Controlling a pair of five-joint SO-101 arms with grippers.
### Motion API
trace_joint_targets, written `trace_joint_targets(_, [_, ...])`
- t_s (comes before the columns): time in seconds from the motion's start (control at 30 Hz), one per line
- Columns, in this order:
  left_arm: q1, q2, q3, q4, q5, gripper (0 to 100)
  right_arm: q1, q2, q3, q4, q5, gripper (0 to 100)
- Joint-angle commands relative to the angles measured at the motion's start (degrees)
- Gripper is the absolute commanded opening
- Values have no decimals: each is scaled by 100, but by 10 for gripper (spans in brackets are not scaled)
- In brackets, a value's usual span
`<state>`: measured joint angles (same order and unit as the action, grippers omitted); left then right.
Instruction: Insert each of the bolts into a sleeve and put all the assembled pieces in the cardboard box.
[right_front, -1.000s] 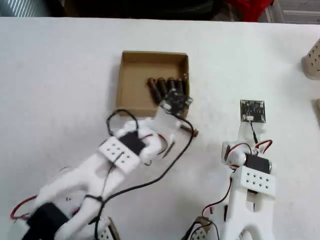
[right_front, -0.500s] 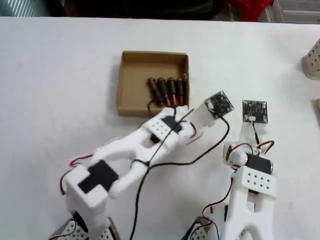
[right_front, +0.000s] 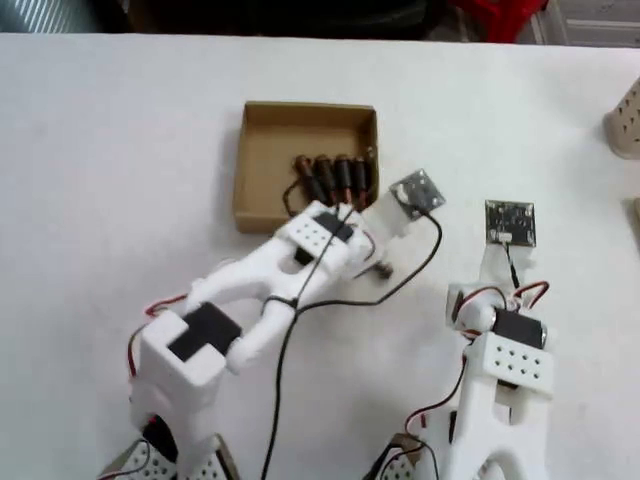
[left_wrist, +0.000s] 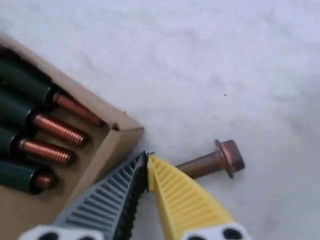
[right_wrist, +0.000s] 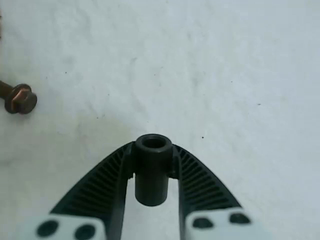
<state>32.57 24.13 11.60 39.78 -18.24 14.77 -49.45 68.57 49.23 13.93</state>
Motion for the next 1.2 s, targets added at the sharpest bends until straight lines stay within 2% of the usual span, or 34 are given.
trace_joint_targets(0.0, [-145,-321,-167,949,-9,21,22,-66,0,-84,-9,17])
trace_joint_targets(0.17, [-145,-347,-167,1257,-9,20,22,-66,9,-84,-9,17])
trace_joint_targets(0.47, [-391,-391,-229,1081,-211,24,22,-66,9,-84,-9,17])
trace_joint_targets(0.6, [-567,-1200,18,1301,-255,24,22,-75,18,-84,-9,17])
trace_joint_targets(0.73, [-541,-2607,1099,1152,35,26,22,-75,18,-84,-9,17])
trace_joint_targets(0.87, [-611,-3670,2259,888,229,117,22,-75,18,-84,-9,17])
trace_joint_targets(1.0, [-919,-3653,2629,466,193,203,-101,-66,18,-84,-9,17])
trace_joint_targets(1.17, [-945,-3011,2532,53,-1284,203,-92,-66,18,-84,-9,17])
